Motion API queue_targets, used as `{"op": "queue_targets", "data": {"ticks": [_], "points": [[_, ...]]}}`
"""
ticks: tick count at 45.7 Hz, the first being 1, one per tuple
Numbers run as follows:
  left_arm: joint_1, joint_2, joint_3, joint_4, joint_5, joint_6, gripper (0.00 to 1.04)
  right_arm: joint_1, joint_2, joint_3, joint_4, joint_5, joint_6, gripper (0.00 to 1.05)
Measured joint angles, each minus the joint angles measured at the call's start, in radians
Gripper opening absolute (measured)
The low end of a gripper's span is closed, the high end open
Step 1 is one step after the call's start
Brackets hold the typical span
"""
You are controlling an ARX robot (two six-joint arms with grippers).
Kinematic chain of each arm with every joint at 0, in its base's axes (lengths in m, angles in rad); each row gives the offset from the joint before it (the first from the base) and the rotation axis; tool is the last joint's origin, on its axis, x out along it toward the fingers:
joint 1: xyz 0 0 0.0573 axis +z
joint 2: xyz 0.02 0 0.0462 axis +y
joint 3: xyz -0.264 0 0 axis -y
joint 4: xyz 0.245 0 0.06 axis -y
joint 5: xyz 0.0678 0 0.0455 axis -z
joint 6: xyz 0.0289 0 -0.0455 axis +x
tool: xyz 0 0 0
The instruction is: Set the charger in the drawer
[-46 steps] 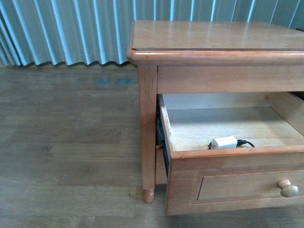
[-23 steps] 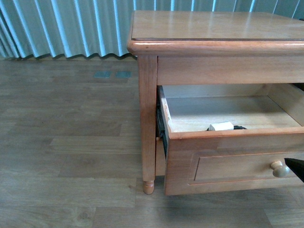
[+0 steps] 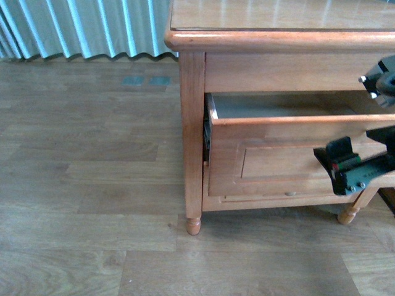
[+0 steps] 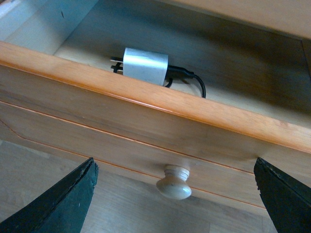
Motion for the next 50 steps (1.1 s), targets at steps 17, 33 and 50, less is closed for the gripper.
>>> {"op": "queue_targets", "data": {"ticks": [17, 33, 50], "points": [[0.0, 0.0, 0.0, 0.0, 0.0, 0.0, 0.99, 0.065, 0.13, 0.201, -0.023, 0.055, 0.043, 0.96], [0.0, 0.0, 0.0, 0.0, 0.0, 0.0, 0.99, 0.09, 0.198, 0.317, -0.05, 0.097, 0.095, 0.96], [0.0, 0.0, 0.0, 0.0, 0.0, 0.0, 0.99, 0.095, 0.234, 0.343, -0.065, 0.117, 0.146, 0.96]]}}
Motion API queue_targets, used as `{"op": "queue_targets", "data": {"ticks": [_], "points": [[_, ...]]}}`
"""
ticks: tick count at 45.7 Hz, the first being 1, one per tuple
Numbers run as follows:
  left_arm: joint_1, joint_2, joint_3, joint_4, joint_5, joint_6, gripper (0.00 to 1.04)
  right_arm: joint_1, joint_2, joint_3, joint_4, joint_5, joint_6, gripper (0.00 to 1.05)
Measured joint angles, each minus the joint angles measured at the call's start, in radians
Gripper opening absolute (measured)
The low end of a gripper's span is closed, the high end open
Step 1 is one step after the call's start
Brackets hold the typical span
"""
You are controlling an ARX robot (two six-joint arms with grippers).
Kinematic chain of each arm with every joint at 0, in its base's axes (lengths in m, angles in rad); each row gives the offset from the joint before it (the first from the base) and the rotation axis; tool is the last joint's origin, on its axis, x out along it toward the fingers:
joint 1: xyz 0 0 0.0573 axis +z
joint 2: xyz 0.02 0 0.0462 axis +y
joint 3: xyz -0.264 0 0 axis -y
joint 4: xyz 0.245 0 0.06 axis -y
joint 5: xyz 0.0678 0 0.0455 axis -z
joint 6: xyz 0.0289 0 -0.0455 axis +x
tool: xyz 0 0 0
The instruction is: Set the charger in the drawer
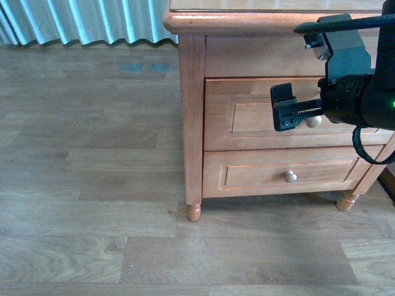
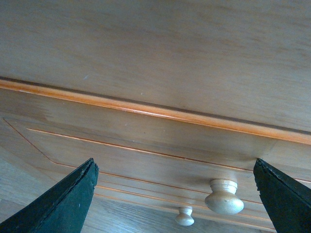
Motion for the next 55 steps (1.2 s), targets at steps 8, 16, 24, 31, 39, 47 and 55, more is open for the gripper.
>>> {"op": "queue_targets", "data": {"ticks": [8, 16, 24, 31, 39, 47, 55], "points": [[0.0, 0.0, 0.0, 0.0, 0.0, 0.0, 0.99, -0.025, -0.067, -0.077, 0.032, -0.048, 0.001, 0.96], [0.0, 0.0, 0.0, 0.0, 0.0, 0.0, 0.99, -0.078, -0.229, -0.224, 0.049, -0.114, -0.011, 0.96], [0.0, 0.0, 0.0, 0.0, 0.0, 0.0, 0.99, -0.157, -0.413, -0.358, 0.005, -0.19, -0.023, 0.96], [0.0, 0.0, 0.0, 0.0, 0.0, 0.0, 0.99, -0.286, -0.682, -0.462, -0.135, -0.293, -0.018, 0.96], [0.0, 0.0, 0.0, 0.0, 0.0, 0.0, 0.99, -0.385, -0.9, -0.505, -0.266, -0.362, 0.013, 0.96], [0.0, 0.0, 0.0, 0.0, 0.0, 0.0, 0.99, -0.467, -1.008, -0.549, -0.313, -0.396, 0.069, 0.96], [0.0, 0.0, 0.0, 0.0, 0.0, 0.0, 0.99, -0.486, -1.02, -0.552, -0.315, -0.397, 0.095, 0.96]]}}
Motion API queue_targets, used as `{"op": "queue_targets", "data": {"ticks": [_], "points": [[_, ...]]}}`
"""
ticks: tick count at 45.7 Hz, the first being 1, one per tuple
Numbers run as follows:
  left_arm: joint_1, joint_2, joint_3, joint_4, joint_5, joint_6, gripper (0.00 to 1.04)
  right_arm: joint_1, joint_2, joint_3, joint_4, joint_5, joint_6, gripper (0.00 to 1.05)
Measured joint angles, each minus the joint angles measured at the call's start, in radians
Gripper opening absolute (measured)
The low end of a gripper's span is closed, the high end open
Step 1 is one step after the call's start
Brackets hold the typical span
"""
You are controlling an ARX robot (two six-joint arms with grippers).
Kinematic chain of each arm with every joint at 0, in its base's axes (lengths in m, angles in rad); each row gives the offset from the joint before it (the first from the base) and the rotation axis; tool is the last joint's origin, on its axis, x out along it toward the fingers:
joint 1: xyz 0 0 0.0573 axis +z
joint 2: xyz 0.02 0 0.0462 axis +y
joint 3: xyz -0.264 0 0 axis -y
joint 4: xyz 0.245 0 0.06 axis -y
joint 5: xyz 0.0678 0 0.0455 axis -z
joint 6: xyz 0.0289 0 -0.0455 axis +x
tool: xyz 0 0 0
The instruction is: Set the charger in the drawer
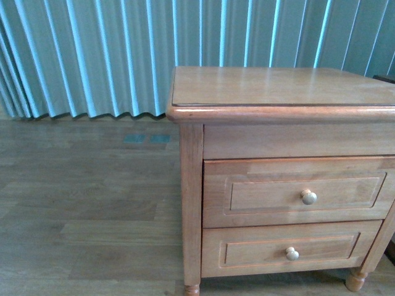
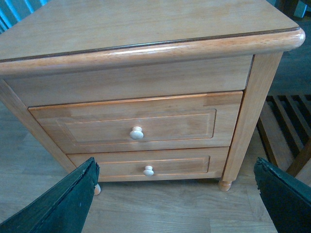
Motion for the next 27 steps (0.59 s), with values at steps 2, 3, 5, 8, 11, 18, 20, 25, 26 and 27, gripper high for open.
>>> {"op": "queue_targets", "data": {"ticks": [2, 3, 5, 8, 11, 18, 20, 25, 26, 27], "points": [[0.0, 0.0, 0.0, 0.0, 0.0, 0.0, 0.99, 0.0, 0.0, 0.0, 0.0, 0.0, 0.003, 0.96], [0.0, 0.0, 0.0, 0.0, 0.0, 0.0, 0.99, 0.0, 0.0, 0.0, 0.0, -0.001, 0.003, 0.96], [0.0, 0.0, 0.0, 0.0, 0.0, 0.0, 0.99, 0.0, 0.0, 0.0, 0.0, -0.002, 0.004, 0.96], [0.0, 0.0, 0.0, 0.0, 0.0, 0.0, 0.99, 0.01, 0.002, -0.023, 0.064, 0.048, 0.006, 0.93], [0.0, 0.0, 0.0, 0.0, 0.0, 0.0, 0.99, 0.042, -0.007, -0.108, 0.269, 0.182, 0.006, 0.81], [0.0, 0.0, 0.0, 0.0, 0.0, 0.0, 0.99, 0.104, -0.105, -0.216, 0.367, 0.266, 0.006, 0.5], [0.0, 0.0, 0.0, 0.0, 0.0, 0.0, 0.99, 0.123, -0.137, -0.242, 0.361, 0.283, 0.006, 0.4], [0.0, 0.0, 0.0, 0.0, 0.0, 0.0, 0.99, 0.156, -0.204, -0.289, 0.335, 0.317, 0.006, 0.19], [0.0, 0.0, 0.0, 0.0, 0.0, 0.0, 0.99, 0.161, -0.216, -0.295, 0.33, 0.323, 0.006, 0.15], [0.0, 0.0, 0.0, 0.0, 0.0, 0.0, 0.99, 0.166, -0.227, -0.301, 0.325, 0.326, 0.006, 0.12]]}}
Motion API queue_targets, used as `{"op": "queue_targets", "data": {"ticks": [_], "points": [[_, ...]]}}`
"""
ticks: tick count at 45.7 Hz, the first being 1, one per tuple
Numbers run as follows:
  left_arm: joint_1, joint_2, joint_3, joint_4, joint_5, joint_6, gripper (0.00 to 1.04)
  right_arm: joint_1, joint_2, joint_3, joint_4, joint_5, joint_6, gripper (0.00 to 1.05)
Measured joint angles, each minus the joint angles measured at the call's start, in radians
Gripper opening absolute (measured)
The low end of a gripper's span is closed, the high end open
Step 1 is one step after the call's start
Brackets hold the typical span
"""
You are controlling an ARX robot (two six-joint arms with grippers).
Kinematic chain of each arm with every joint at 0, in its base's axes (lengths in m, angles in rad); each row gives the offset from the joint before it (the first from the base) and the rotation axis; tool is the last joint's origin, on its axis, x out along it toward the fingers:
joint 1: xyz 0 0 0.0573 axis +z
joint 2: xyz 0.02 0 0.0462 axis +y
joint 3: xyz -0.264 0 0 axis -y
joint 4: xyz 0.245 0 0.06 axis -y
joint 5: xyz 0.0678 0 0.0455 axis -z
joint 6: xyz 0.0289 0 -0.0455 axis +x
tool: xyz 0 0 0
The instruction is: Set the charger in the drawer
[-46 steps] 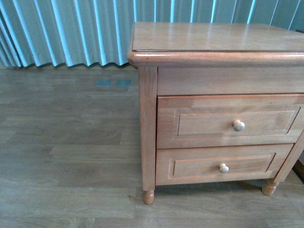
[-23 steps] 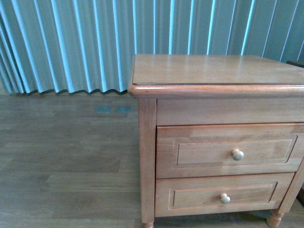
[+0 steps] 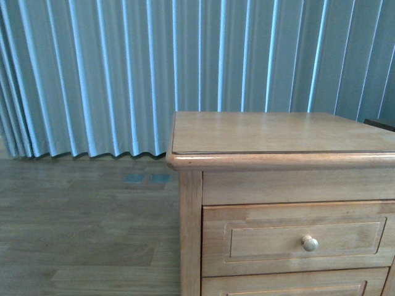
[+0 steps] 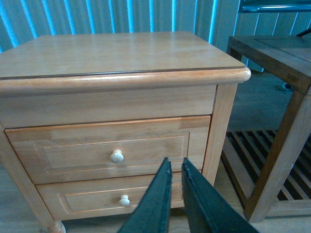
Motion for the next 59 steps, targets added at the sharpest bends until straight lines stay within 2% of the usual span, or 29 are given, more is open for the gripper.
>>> {"op": "queue_targets", "data": {"ticks": [2, 8, 12, 16, 24, 59], "points": [[0.0, 0.0, 0.0, 0.0, 0.0, 0.0, 0.99, 0.014, -0.035, -0.018, -0.018, 0.012, 0.0, 0.01], [0.0, 0.0, 0.0, 0.0, 0.0, 0.0, 0.99, 0.042, -0.111, -0.05, -0.063, 0.041, -0.002, 0.02], [0.0, 0.0, 0.0, 0.0, 0.0, 0.0, 0.99, 0.104, -0.16, -0.064, -0.095, 0.121, -0.002, 0.02], [0.0, 0.0, 0.0, 0.0, 0.0, 0.0, 0.99, 0.13, -0.204, -0.077, -0.125, 0.121, -0.003, 0.02], [0.0, 0.0, 0.0, 0.0, 0.0, 0.0, 0.99, 0.133, -0.28, -0.128, -0.142, 0.129, -0.003, 0.02], [0.0, 0.0, 0.0, 0.0, 0.0, 0.0, 0.99, 0.133, -0.602, -0.128, -0.456, 0.128, -0.003, 0.02]]}}
